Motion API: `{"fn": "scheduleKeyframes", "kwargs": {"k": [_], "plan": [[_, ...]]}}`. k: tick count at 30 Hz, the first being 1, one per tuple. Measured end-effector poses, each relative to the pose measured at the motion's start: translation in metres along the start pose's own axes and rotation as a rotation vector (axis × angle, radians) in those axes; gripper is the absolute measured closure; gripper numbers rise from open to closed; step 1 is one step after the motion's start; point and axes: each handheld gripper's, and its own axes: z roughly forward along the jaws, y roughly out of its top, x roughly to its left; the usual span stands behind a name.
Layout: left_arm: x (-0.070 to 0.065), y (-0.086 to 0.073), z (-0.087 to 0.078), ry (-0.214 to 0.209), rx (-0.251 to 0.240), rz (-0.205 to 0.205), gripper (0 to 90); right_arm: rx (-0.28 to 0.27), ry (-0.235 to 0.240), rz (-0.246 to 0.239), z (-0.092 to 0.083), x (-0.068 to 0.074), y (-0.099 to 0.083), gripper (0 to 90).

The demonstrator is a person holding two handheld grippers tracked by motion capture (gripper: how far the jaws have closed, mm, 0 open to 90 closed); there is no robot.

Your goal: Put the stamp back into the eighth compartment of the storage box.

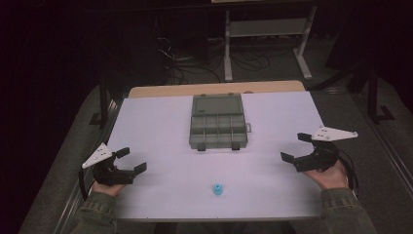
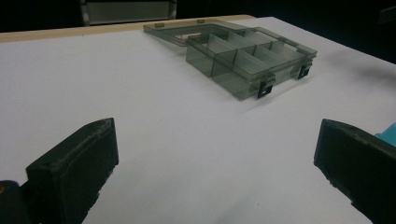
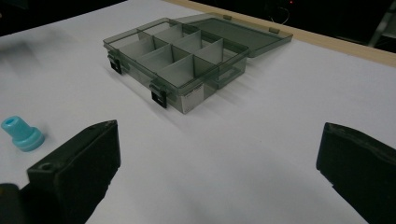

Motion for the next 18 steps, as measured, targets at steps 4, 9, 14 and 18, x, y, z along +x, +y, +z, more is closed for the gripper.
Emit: {"fn": "scheduleKeyframes", "kwargs": {"k": [4, 9, 14, 18], "plan": [[0.0, 0.0002, -0.0001, 0.001, -0.002, 0.0, 0.0, -0.003, 0.0, 0.003, -0.001, -0.0001, -0.0004, 0.0], [-0.0001, 0.0002, 0.0001, -0.001, -0.002, -0.001, 0.0, -0.001, 0.005, 0.004, -0.0009, -0.0001, -0.0007, 0.0], [-0.0004, 0.0001, 0.0005, -0.004, 0.0, -0.002, 0.0, 0.004, 0.01, 0.002, 0.0, 0.0011, -0.0004, 0.0], [-0.0005, 0.0001, 0.0005, -0.003, 0.0, -0.001, 0.0, 0.005, 0.015, 0.004, 0.0003, 0.0016, -0.0001, 0.0]]}}
